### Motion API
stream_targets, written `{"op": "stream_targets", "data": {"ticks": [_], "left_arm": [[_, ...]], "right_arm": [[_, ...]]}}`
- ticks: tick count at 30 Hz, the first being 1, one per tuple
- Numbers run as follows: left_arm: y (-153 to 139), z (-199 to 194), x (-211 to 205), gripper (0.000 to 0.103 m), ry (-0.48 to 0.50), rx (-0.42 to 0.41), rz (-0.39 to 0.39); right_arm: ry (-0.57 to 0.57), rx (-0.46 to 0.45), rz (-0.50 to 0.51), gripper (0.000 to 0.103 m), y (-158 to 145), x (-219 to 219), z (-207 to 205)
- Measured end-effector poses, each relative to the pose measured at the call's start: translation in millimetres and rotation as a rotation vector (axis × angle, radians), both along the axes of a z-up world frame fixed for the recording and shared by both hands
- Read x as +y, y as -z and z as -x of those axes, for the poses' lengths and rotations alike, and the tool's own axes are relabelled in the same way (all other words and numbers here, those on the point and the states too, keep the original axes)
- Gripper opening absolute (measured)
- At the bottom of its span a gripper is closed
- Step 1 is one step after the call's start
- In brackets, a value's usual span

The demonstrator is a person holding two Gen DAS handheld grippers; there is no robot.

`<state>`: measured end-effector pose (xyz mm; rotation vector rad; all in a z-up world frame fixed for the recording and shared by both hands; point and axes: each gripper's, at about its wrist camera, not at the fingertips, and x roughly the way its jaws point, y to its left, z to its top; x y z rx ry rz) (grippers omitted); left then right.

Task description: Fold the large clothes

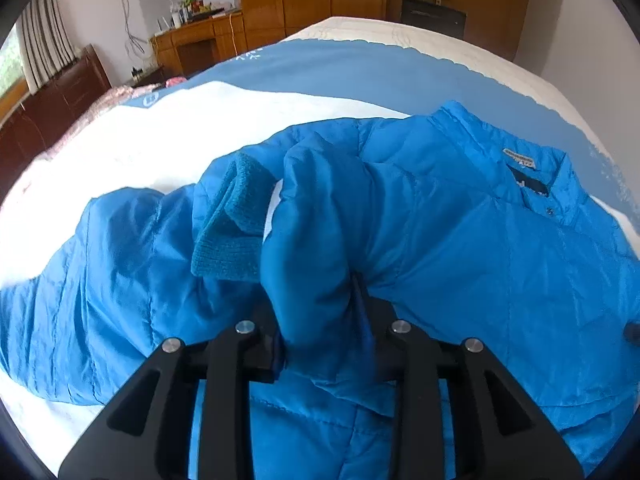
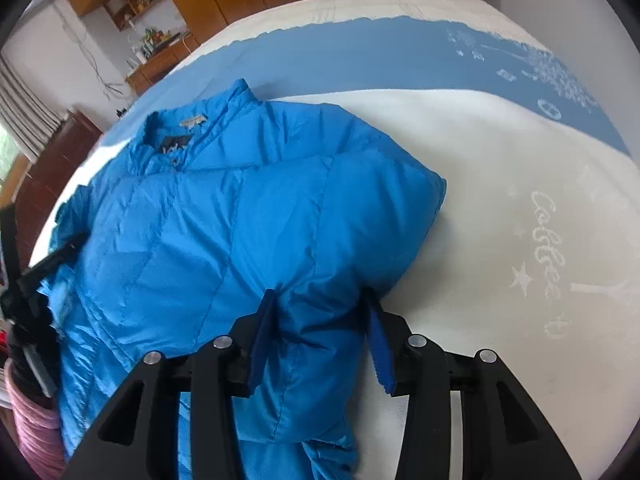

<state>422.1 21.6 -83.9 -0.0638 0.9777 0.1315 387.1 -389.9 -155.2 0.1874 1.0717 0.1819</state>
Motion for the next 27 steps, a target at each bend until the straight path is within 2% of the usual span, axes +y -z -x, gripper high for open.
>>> {"op": "stream_targets", "data": {"ticks": [3,5,6,8,11,14,16,19,23,25,27], "left_arm": [[-12.9,13.6,16.4,0.037,0.003,0.024,0.082],[-26.3,27.8,28.3,0.044,-0.014,-0.004,0.105],[-35.6,35.5,33.8,0.046,-0.029,-0.023,0.094],[-51.6,45.4,37.4,0.06,-0.057,-0.061,0.048],[-71.0,49.1,34.1,0.06,-0.085,-0.117,-0.004],[-79.8,29.3,8.1,0.06,-0.007,-0.114,0.01],[-72.3,11.0,-16.4,0.06,0.071,-0.075,0.019],[-47.6,-8.4,-42.3,0.059,0.126,-0.017,-0.006],[-4.2,-18.3,-50.3,0.06,0.184,0.072,-0.002],[9.3,-17.1,-48.3,0.06,0.214,0.056,0.001],[10.6,-14.6,-49.8,0.06,0.216,0.048,-0.009]], "right_arm": [[0.043,0.016,-0.092,0.043,-9.9,-19.0,4.3],[0.083,-0.031,-0.109,0.043,-28.6,-29.4,10.3],[0.096,-0.059,-0.099,0.045,-37.6,-31.8,15.0],[0.097,-0.119,-0.09,0.046,-56.9,-30.4,22.9],[0.012,-0.13,-0.12,0.045,-72.4,-4.8,24.2],[-0.039,-0.047,-0.149,0.045,-64.9,25.8,5.0],[-0.036,-0.01,-0.131,0.045,-56.8,43.3,-6.4],[-0.023,0.013,-0.067,0.045,-40.8,58.6,-14.2],[-0.025,0.057,-0.023,0.043,-8.6,62.9,-19.9],[-0.031,0.04,-0.003,0.041,-1.1,65.4,-19.6],[-0.034,0.022,0.041,0.041,-0.7,71.2,-16.4]]}}
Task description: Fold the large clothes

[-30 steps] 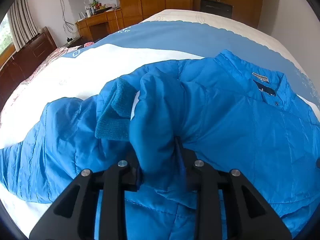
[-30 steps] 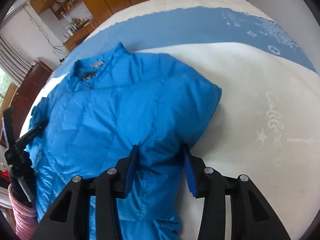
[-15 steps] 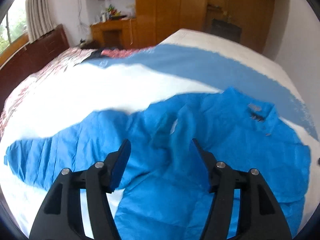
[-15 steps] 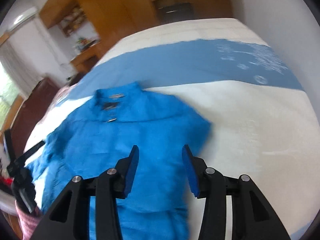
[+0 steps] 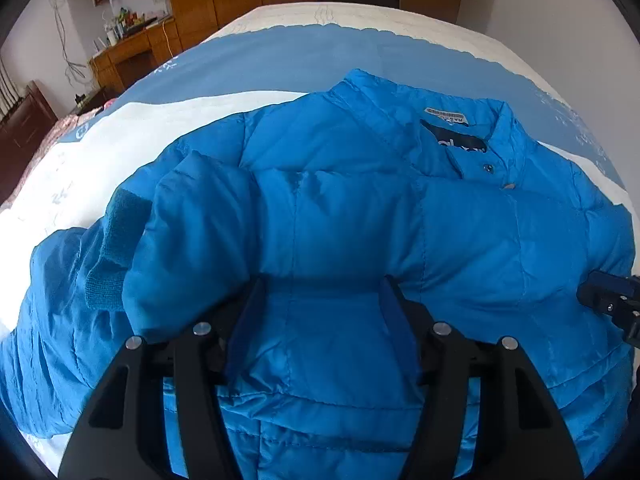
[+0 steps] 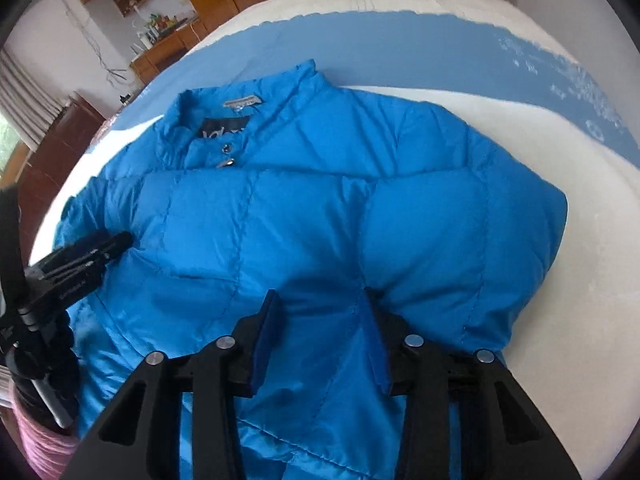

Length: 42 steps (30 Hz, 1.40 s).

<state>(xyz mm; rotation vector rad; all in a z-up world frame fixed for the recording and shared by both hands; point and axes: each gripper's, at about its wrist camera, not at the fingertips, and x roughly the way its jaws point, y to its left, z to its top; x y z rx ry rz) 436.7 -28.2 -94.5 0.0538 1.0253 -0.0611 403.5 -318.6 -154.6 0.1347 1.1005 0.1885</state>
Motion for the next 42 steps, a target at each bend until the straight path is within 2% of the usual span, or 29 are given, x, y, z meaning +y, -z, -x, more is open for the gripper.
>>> {"op": "stream_targets", "data": {"ticks": [4,8,13,17,24,28,30,31,34,37,42], "left_arm": [[-8.4,8.6,-4.3,0.057,-0.005,0.001,-0.008],[-29.1,30.5,-20.2,0.058,0.059,-0.052,-0.024],[-13.0,31.7,-27.8,0.06,0.089,-0.009,-0.051],[-0.6,23.2,-18.9,0.061,0.09,0.023,0.003],[4.7,26.5,-22.0,0.062,0.078,-0.015,-0.024],[-1.5,27.8,-18.0,0.062,0.067,-0.012,-0.004],[-10.7,32.9,-12.0,0.061,0.055,-0.008,0.022],[-19.8,38.4,-4.4,0.062,0.039,-0.014,0.046],[-50.4,60.8,29.4,0.07,-0.01,-0.075,0.084],[-70.7,86.2,81.9,0.07,-0.109,-0.124,0.05],[-76.5,139.8,198.9,0.07,-0.423,-0.122,-0.085]], "right_arm": [[0.017,-0.021,0.011,0.041,-7.8,0.7,11.3],[0.016,-0.051,0.053,0.041,-23.6,8.1,21.7],[0.016,-0.021,0.057,0.041,-11.2,13.6,17.7],[0.018,-0.034,0.077,0.041,-1.8,19.0,14.7],[0.039,-0.096,0.097,0.041,4.9,23.2,21.2],[0.032,-0.084,0.022,0.044,-2.1,13.6,21.7],[0.004,-0.088,-0.081,0.044,-15.6,5.2,24.7],[0.002,-0.105,-0.09,0.044,-25.0,1.8,27.8],[0.031,-0.148,-0.038,0.045,-43.8,-7.8,34.9],[0.051,-0.145,-0.051,0.045,-50.7,-20.2,34.9],[0.066,-0.121,-0.039,0.045,-47.6,-28.5,31.6]]}}
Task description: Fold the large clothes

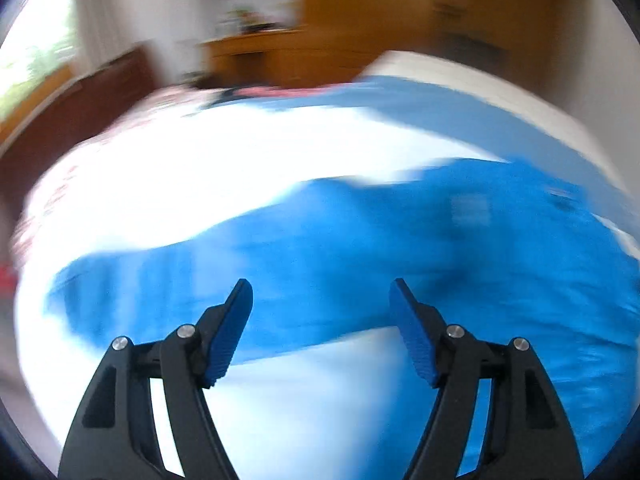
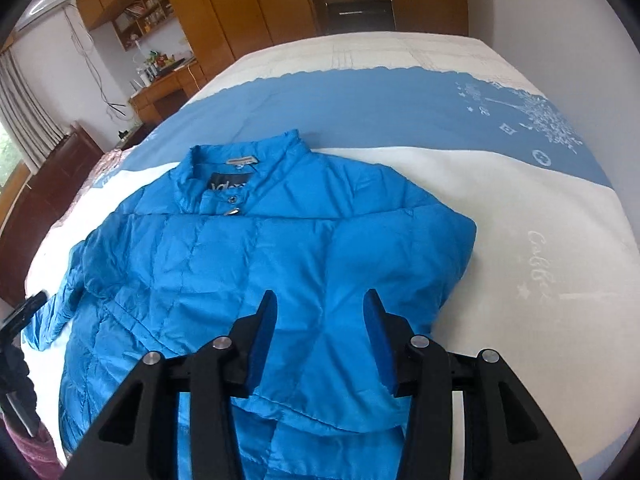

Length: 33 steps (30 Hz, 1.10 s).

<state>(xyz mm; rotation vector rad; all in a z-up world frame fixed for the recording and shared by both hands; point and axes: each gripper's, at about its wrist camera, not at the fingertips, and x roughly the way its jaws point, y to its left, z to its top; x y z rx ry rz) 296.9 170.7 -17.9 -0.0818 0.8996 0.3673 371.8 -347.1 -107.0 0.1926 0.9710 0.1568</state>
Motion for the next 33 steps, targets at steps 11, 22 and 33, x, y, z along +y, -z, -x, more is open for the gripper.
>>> {"op": "stream_targets", "data": {"ticks": [11,22,33], "left_arm": [[25.0,92.4,215.2,0.072,-0.531,0.048,0.101],[48.9,73.8,243.6,0.067,-0.56,0.009,0.24],[30.8,75.1,232.3,0.021,-0.523,-0.078,0.245]], "right_arm": [[-0.035,0.008,0.013,0.045,-1.0,8.0,4.4],[-0.006,0.049,0.041,0.045,14.5,-4.7,4.0],[-0.017,0.089,0.053,0.046,32.2,-1.9,-2.7]]}}
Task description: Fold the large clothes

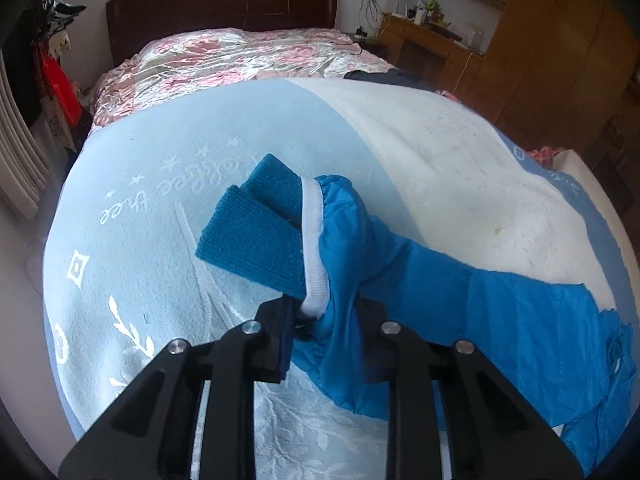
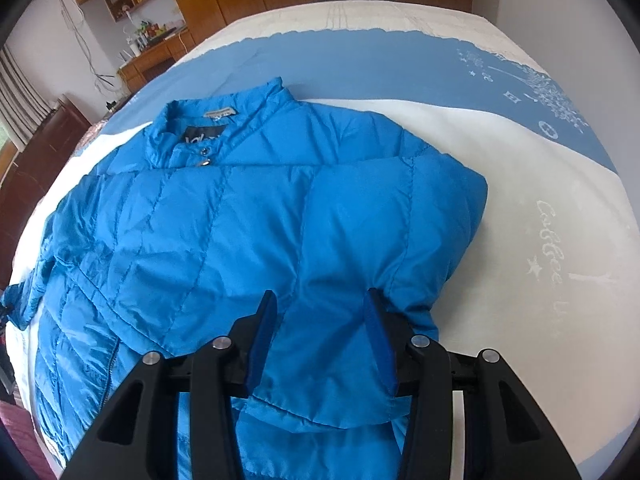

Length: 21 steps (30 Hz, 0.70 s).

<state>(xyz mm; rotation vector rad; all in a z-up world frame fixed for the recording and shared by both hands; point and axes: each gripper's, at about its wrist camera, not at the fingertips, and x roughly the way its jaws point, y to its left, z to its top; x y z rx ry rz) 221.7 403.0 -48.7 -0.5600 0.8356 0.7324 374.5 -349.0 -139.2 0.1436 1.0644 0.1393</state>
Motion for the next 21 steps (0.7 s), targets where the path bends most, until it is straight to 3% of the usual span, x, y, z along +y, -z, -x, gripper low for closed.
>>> {"op": "stream_targets", "data": {"ticks": [5,9,14,21], "left_arm": [[-22.8,-2.7,-22.5,0.019,0.055,-0.085,-0.017],[-60.6,-14.1,-73.7,0.019,0.183,-0.156,-0.082],[-109.6,-51.2,-176.7,0.018,0.425,-0.24,-0.136],[-133.8,-110.9,-321.7,0.018,0.769,-0.277,-0.132]], "right_arm": [[-0.002,-0.01,-0.014,0.045,-6.0,0.2,3.1],[-0.009,-0.029,-0.004,0.045,-18.0,2.1,9.8],[-0.007,-0.06,0.006,0.045,-31.3,1.0,18.8],[-0.014,-0.073,0.028,0.045,-32.3,3.4,21.0]]}}
